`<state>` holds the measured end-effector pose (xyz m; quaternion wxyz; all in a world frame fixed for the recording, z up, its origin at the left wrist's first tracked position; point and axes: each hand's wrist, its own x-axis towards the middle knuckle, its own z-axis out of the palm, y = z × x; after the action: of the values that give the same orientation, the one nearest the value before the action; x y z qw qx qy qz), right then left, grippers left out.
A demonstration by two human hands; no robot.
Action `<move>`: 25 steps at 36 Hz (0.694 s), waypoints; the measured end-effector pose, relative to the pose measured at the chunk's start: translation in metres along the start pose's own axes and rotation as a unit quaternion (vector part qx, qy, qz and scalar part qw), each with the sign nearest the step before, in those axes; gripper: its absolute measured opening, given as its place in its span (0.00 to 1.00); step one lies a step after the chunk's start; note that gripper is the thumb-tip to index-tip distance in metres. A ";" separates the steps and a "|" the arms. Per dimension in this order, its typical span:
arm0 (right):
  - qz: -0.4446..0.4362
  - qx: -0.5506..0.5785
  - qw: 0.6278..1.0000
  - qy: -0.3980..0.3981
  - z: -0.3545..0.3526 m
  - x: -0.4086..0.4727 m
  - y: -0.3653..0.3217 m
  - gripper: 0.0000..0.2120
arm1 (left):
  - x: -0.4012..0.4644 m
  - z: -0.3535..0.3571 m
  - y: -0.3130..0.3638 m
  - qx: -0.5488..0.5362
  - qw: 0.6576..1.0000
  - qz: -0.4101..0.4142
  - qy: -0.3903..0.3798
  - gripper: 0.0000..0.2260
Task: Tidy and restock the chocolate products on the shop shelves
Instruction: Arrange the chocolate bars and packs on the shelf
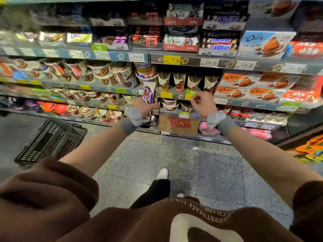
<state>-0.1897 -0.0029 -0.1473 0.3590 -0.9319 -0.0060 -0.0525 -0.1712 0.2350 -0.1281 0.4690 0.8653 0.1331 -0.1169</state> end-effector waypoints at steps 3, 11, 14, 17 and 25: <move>-0.010 -0.009 1.000 0.008 0.005 0.011 -0.017 0.09 | 0.006 -0.017 -0.003 -0.007 1.000 0.001 0.018 0.16; 0.006 0.016 1.000 0.005 0.043 0.051 -0.062 0.08 | 0.031 -0.072 -0.014 -0.028 0.999 0.014 0.040 0.16; 0.018 0.017 1.000 -0.007 0.069 0.064 -0.084 0.09 | 0.053 -0.100 -0.033 -0.022 0.999 0.017 0.045 0.08; 0.012 0.013 1.000 -0.015 0.091 0.078 -0.104 0.07 | 0.067 -0.128 -0.045 -0.014 0.999 0.016 0.045 0.12; 0.020 0.025 0.999 -0.008 0.166 0.116 -0.173 0.06 | 0.120 -0.219 -0.084 0.014 0.999 0.024 0.046 0.09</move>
<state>-0.0669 0.2336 -0.1415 0.3831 -0.9229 0.0079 -0.0375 -0.0699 0.4782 -0.1164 0.4528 0.8791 0.1325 -0.0677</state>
